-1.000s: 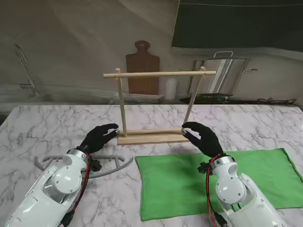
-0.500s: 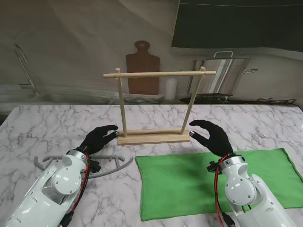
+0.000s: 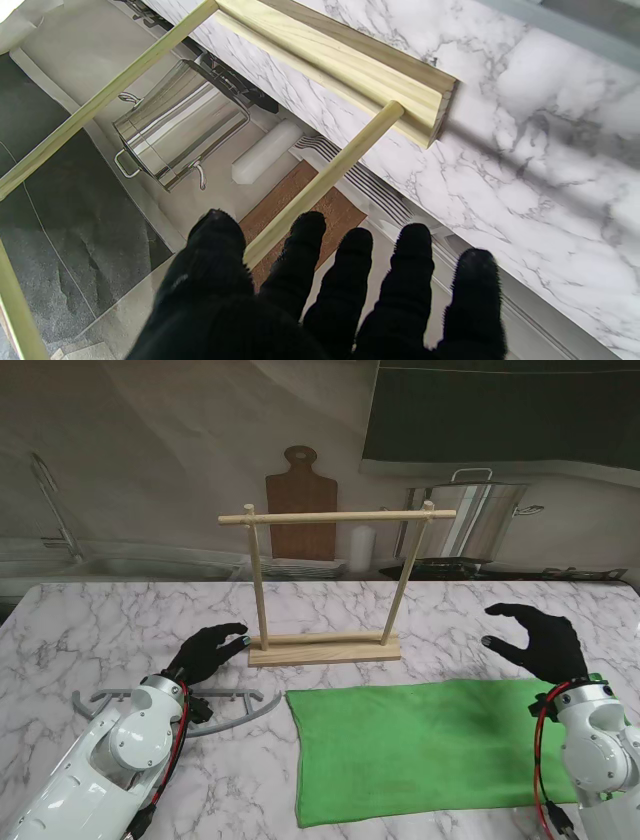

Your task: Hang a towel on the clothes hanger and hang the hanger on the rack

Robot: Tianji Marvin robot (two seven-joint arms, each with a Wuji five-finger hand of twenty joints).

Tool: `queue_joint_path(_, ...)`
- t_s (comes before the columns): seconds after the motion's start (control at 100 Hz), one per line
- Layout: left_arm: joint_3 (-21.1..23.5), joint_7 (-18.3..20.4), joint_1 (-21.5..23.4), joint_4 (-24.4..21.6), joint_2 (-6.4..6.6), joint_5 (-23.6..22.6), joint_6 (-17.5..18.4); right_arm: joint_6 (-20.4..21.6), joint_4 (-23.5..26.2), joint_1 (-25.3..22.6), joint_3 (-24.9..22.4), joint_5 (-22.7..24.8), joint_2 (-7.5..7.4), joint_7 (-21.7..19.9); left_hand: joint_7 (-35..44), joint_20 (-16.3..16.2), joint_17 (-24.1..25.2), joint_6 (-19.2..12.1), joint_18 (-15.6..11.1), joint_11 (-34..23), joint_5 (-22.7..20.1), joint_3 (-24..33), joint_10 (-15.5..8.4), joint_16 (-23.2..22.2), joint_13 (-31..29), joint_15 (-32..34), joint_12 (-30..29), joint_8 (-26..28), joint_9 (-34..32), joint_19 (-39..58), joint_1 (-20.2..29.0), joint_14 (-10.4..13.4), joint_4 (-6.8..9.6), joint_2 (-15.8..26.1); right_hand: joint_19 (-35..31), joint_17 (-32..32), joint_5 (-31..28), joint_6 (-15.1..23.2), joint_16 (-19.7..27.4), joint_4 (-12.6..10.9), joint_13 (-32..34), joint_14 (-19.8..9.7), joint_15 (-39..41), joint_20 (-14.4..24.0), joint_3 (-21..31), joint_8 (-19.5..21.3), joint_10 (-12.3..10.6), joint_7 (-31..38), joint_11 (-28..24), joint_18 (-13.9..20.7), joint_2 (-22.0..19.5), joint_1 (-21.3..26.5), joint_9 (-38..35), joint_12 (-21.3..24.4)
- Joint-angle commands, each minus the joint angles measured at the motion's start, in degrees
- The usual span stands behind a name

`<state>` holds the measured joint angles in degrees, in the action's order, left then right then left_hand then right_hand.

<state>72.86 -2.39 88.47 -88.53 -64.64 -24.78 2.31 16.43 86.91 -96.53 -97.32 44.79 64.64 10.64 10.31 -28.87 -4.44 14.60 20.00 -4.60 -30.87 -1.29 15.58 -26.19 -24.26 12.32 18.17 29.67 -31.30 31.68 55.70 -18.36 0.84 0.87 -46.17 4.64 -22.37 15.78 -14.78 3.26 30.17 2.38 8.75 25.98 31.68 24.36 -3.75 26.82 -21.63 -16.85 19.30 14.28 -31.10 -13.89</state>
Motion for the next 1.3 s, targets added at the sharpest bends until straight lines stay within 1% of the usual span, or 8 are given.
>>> queue_joint_path(0.0,0.01,0.85,0.13,0.12,-0.06,-0.19,-0.03,-0.23,-2.23,-0.57,-1.57,0.37,-1.55,-0.15,-0.30,-0.76,1.01,0.11,0.51,0.30,-0.56,-0.64,-0.45,-0.47,0.21,0.03,0.61,0.58,0.34,0.15,1.37,-0.27,-1.47,2.94,2.98,-2.34,4.62,4.41,0.75,0.15,-3.73,-2.19,-2.44,0.44,1.84,-2.15,-2.42,-2.34,2.18,2.76,2.99,-3.07,4.30,1.03)
queue_joint_path(0.19,0.46,0.82,0.35,0.24,-0.02,-0.36,0.40,-1.69,-5.62,-1.58,-5.04,6.30,-2.61,0.14,-0.28,-0.77,1.06,0.10,0.53,0.32,-0.67,-0.65,-0.37,-0.42,0.29,-0.05,0.57,0.61,0.36,-0.03,1.34,-0.30,-1.48,2.93,12.82,-5.64,10.15,6.32,3.36,0.62,-11.14,-3.29,-6.26,-1.83,5.51,-6.35,-4.27,-6.34,7.32,4.59,8.61,-4.59,14.26,3.72)
queue_joint_path(0.49,0.79,0.56,0.57,0.09,-0.04,-0.71,0.08,-4.65,-9.53,-3.21,-8.66,10.03,-2.96,3.74,-0.29,-0.83,1.06,0.13,0.53,0.32,-0.71,-0.61,-0.36,-0.41,0.32,-0.08,0.56,0.62,0.38,-0.24,1.43,-0.36,-1.46,2.94,16.48,-6.10,7.88,6.90,4.15,0.69,-12.97,-3.85,-6.72,-2.42,6.07,-5.97,-3.95,-3.98,7.87,4.90,9.88,-3.88,15.82,4.07)
queue_joint_path(0.67,0.84,0.67,0.86,-0.40,0.03,-1.07,-0.17,-5.81,-11.24,-4.35,-10.20,10.53,-3.00,4.62,-0.32,-0.87,1.05,0.07,0.50,0.33,-0.65,-0.63,-0.34,-0.40,0.30,-0.08,0.55,0.62,0.42,-0.35,1.37,-0.21,-1.47,2.96,19.08,-5.80,8.38,8.00,4.53,-1.27,-13.51,-3.76,-6.75,-2.00,6.96,-5.15,-3.06,-2.66,7.83,4.90,11.70,3.78,17.25,4.16)
queue_joint_path(0.77,0.91,0.99,1.11,-0.79,0.11,-1.14,-0.19,-7.03,-12.33,-4.75,-10.48,10.61,-3.00,5.01,-0.33,-0.90,1.06,0.05,0.57,0.34,-0.64,-0.63,-0.36,-0.39,0.33,-0.11,0.54,0.62,0.46,-0.40,1.39,-0.29,-1.47,2.95,20.77,-5.67,9.10,8.59,4.69,-3.56,-13.83,-3.72,-6.79,-0.85,15.80,-5.00,-2.60,-3.16,7.66,4.93,13.08,5.83,18.22,4.21)
queue_joint_path(0.88,1.02,1.19,1.46,-1.20,0.16,-1.16,-0.31,-8.28,-13.23,-5.34,-10.76,10.61,-3.01,4.99,-0.31,-0.92,1.06,0.09,0.58,0.35,-0.68,-0.64,-0.39,-0.37,0.38,-0.13,0.53,0.63,0.49,-0.45,1.37,-0.32,-1.47,2.95,22.32,-5.49,9.54,8.82,4.78,-3.23,-13.94,-3.67,-6.82,0.26,26.47,-4.93,-2.53,-3.75,7.47,4.93,14.59,4.48,18.44,4.22)
queue_joint_path(1.13,1.05,1.12,1.77,-1.64,0.16,-1.35,-0.57,-9.65,-15.69,-6.56,-10.87,10.58,-2.86,7.10,-0.31,-1.00,1.04,0.11,0.52,0.34,-0.69,-0.61,-0.37,-0.37,0.35,-0.12,0.52,0.64,0.51,-0.52,1.39,-0.22,-1.46,2.97,22.86,-5.47,9.42,8.82,4.77,-2.15,-13.98,-3.71,-6.78,0.64,24.55,-4.98,-2.67,-3.94,7.45,5.07,14.75,3.39,18.13,4.24)
queue_joint_path(1.29,0.88,1.28,1.75,-1.62,0.20,-1.46,-0.70,-11.22,-17.78,-6.43,-10.07,10.83,-2.91,8.21,-0.32,-1.02,0.98,0.09,0.49,0.32,-0.67,-0.64,-0.43,-0.37,0.35,-0.13,0.52,0.63,0.47,-0.57,1.38,-0.19,-1.47,2.97,23.34,-5.29,9.80,9.11,4.86,-3.16,-14.05,-3.83,-6.85,0.97,28.95,-5.11,-2.48,-3.98,7.38,5.19,14.90,5.20,18.43,4.17)
